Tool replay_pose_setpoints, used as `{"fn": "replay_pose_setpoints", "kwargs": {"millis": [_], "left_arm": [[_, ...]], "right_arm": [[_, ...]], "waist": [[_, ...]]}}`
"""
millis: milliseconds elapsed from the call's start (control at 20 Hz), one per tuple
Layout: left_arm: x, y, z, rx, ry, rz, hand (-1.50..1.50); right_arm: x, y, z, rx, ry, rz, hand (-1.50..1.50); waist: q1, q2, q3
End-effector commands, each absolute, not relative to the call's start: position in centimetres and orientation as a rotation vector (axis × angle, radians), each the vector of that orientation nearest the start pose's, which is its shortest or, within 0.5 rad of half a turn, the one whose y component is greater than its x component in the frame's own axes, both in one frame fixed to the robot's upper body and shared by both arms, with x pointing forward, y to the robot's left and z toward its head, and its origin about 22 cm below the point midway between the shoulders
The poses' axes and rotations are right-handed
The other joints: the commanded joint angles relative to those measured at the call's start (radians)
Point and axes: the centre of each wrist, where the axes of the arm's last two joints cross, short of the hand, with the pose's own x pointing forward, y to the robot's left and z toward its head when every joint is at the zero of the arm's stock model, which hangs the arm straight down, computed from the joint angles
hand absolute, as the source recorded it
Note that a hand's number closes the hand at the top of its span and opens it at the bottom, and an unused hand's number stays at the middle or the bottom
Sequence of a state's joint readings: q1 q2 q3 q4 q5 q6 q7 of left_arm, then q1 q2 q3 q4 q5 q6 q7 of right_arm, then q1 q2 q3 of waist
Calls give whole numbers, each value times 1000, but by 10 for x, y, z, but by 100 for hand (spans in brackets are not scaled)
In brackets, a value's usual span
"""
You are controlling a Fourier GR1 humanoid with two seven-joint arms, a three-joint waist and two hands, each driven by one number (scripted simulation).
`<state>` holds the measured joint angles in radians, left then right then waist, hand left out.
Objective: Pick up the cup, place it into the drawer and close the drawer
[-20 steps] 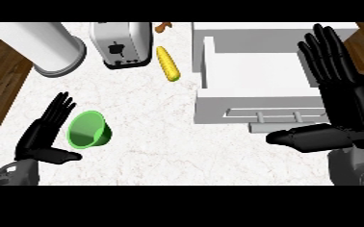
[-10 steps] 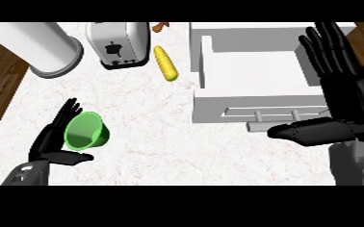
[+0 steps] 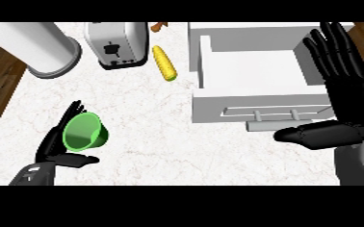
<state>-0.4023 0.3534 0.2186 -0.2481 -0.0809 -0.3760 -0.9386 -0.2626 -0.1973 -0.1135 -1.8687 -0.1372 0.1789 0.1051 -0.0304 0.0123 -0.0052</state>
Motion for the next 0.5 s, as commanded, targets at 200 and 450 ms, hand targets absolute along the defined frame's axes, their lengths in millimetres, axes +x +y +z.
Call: {"fn": "replay_pose_setpoints", "kwargs": {"millis": [200,450], "left_arm": [[252,366,-133,-226,-1677,-100,-150],[260,356,-131,-315,-1685,-80,-150]], "right_arm": [[276,-246,155,79,-2009,277,-150],[273,-246,155,62,-2015,287,-150]], "waist": [[-3,3,-2],[-1,0,-1]]}}
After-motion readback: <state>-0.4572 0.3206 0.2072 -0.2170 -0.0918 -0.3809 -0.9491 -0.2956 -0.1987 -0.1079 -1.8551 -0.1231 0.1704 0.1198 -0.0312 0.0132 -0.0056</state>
